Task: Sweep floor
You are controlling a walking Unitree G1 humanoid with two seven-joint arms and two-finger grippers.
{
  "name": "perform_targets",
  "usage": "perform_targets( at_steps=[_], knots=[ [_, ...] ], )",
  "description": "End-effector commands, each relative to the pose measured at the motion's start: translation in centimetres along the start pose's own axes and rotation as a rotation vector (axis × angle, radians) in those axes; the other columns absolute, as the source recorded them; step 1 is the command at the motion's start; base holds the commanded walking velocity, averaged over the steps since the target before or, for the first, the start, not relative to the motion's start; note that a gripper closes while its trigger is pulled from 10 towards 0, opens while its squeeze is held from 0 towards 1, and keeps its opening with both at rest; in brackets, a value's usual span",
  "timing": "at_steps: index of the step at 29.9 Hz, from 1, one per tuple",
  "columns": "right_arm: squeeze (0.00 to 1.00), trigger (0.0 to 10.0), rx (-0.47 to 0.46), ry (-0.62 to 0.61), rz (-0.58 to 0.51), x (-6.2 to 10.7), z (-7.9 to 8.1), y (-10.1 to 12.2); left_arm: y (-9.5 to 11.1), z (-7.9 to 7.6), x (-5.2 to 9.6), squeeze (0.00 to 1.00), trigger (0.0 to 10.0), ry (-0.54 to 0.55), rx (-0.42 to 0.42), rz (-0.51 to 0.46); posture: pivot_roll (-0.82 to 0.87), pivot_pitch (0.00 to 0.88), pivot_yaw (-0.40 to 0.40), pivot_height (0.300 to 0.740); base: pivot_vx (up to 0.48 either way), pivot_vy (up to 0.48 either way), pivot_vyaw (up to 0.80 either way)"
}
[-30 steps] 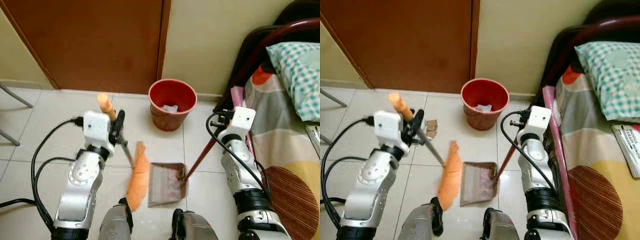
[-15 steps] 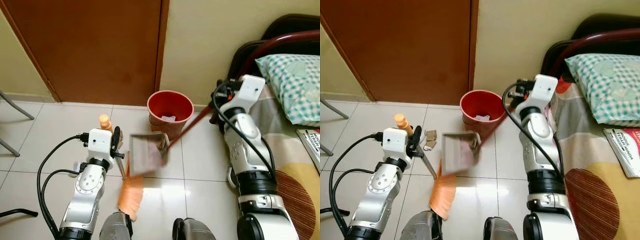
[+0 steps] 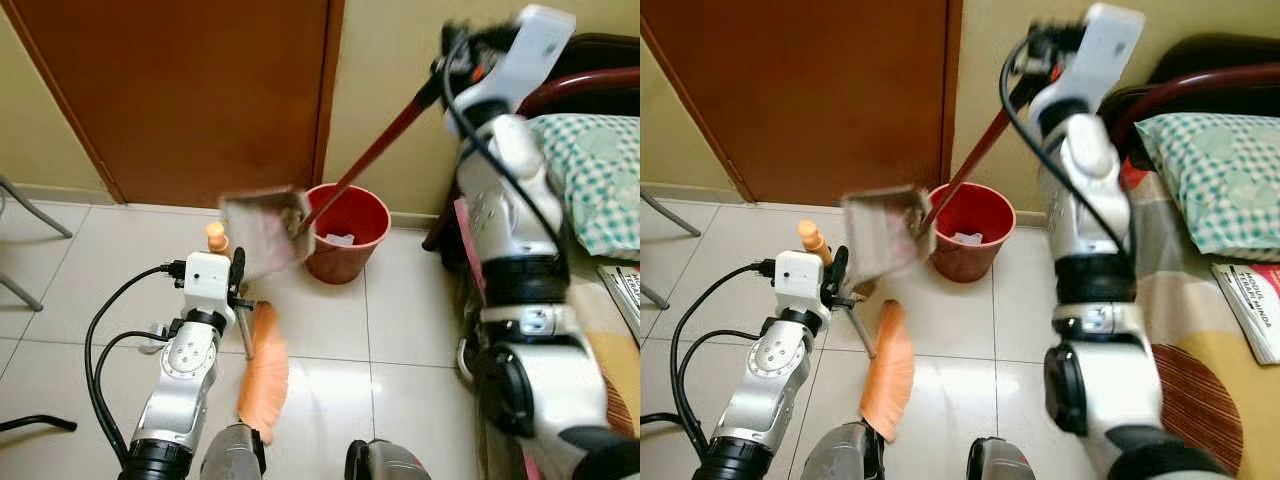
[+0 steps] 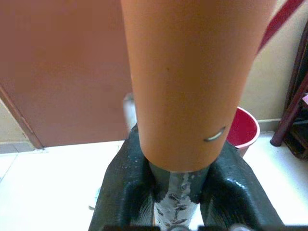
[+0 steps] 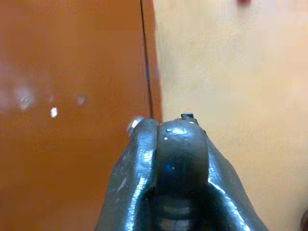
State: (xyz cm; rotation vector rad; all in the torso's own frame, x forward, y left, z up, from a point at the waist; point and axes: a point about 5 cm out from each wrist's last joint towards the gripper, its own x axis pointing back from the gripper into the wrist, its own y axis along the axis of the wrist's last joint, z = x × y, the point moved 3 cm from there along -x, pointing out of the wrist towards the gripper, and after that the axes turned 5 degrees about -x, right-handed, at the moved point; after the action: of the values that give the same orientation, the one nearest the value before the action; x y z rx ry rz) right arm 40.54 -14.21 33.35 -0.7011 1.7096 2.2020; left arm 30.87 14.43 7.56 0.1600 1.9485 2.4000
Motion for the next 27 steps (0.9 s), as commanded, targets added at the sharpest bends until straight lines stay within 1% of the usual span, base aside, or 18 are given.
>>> perform_targets(
  at_steps=[1,2,3,5,6,8,9,10,11,12,13,14,16,17,18,20,24,27],
  knots=[
    [0.00,10.0,0.061,0.003,-0.117,-0.8,0.0,2.7,-1.9,0.2,0.5,0.00,10.0,0.001,-0.044,0.079,-0.01,0.055,-0.050,0.740,0.000,0.000,0.00],
    [0.00,10.0,0.119,0.011,-0.139,-1.0,0.2,3.1,-1.9,0.2,0.5,0.00,10.0,0.000,-0.043,0.079,-0.01,0.055,-0.050,0.740,0.000,0.000,0.00],
    [0.00,10.0,0.119,0.011,-0.139,-1.0,0.2,3.1,-1.9,0.2,0.5,0.00,10.0,0.000,-0.043,0.079,-0.01,0.055,-0.050,0.740,0.000,0.000,0.00],
    [0.00,10.0,0.277,0.065,-0.188,-1.3,1.3,3.6,-1.9,0.1,0.4,0.00,10.0,0.000,-0.039,0.077,-0.01,0.057,-0.054,0.740,0.000,0.000,0.00],
    [0.00,10.0,0.322,0.088,-0.195,-1.2,1.8,3.3,-1.9,0.0,0.4,0.00,10.0,0.000,-0.038,0.077,-0.01,0.057,-0.054,0.740,0.000,0.000,0.00],
    [0.00,10.0,0.348,0.104,-0.200,-1.1,2.1,3.1,-1.9,0.0,0.4,0.00,10.0,0.001,-0.037,0.076,-0.01,0.057,-0.054,0.740,0.000,0.000,0.00],
    [0.00,10.0,0.425,0.159,-0.209,-0.7,3.2,2.1,-1.8,0.0,0.3,0.00,10.0,0.000,-0.035,0.075,-0.01,0.060,-0.057,0.740,0.000,0.000,0.00],
    [0.00,10.0,0.425,0.159,-0.209,-0.7,3.2,2.1,-1.8,0.0,0.3,0.00,10.0,0.000,-0.035,0.075,-0.01,0.060,-0.057,0.740,0.000,0.000,0.00],
    [0.00,10.0,0.459,0.193,-0.215,-0.5,3.8,1.6,-1.8,-0.1,0.3,0.00,10.0,0.000,-0.034,0.074,-0.01,0.060,-0.057,0.740,0.000,0.000,0.00],
    [0.00,10.0,0.528,0.250,-0.223,0.2,4.9,0.4,-1.8,-0.1,0.2,0.00,10.0,-0.001,-0.034,0.072,-0.01,0.060,-0.057,0.740,0.000,0.000,0.00],
    [0.00,10.0,0.528,0.250,-0.223,0.2,4.9,0.4,-1.8,-0.1,0.2,0.00,10.0,-0.001,-0.034,0.072,-0.01,0.060,-0.057,0.740,0.000,0.000,0.00],
    [0.00,10.0,0.591,0.310,-0.223,0.9,6.0,-1.1,-1.8,-0.2,0.2,0.00,10.0,-0.001,-0.033,0.071,0.00,0.060,-0.060,0.740,0.000,0.000,0.00],
    [0.00,10.0,0.618,0.339,-0.220,1.4,6.5,-1.8,-1.7,-0.2,0.1,0.00,10.0,-0.002,-0.033,0.069,0.00,0.060,-0.060,0.740,0.000,0.000,0.00],
    [0.00,10.0,0.606,0.362,-0.187,2.0,6.9,-3.2,-1.7,-0.2,0.1,0.00,10.0,-0.001,-0.032,0.069,0.00,0.060,-0.063,0.740,0.000,0.000,0.00],
    [0.00,10.0,0.605,0.372,-0.175,2.4,7.0,-3.7,-1.7,-0.2,0.1,0.00,10.0,0.000,-0.031,0.069,0.00,0.061,-0.064,0.740,0.000,0.000,0.00],
    [0.00,10.0,0.605,0.377,-0.167,2.6,7.1,-4.1,-1.7,-0.3,0.1,0.00,10.0,0.000,-0.030,0.069,0.00,0.061,-0.064,0.740,0.000,0.000,0.00],
    [0.00,10.0,0.616,0.434,-0.144,4.1,7.9,-6.2,-1.7,-0.3,0.1,0.00,10.0,0.002,-0.028,0.068,0.00,0.063,-0.064,0.740,0.000,0.000,0.00],
    [0.00,10.0,0.624,0.473,-0.141,4.9,8.4,-7.0,-1.7,-0.3,0.0,0.00,10.0,-0.001,-0.029,0.067,0.00,0.066,-0.064,0.740,0.000,0.000,0.00]
  ],
)
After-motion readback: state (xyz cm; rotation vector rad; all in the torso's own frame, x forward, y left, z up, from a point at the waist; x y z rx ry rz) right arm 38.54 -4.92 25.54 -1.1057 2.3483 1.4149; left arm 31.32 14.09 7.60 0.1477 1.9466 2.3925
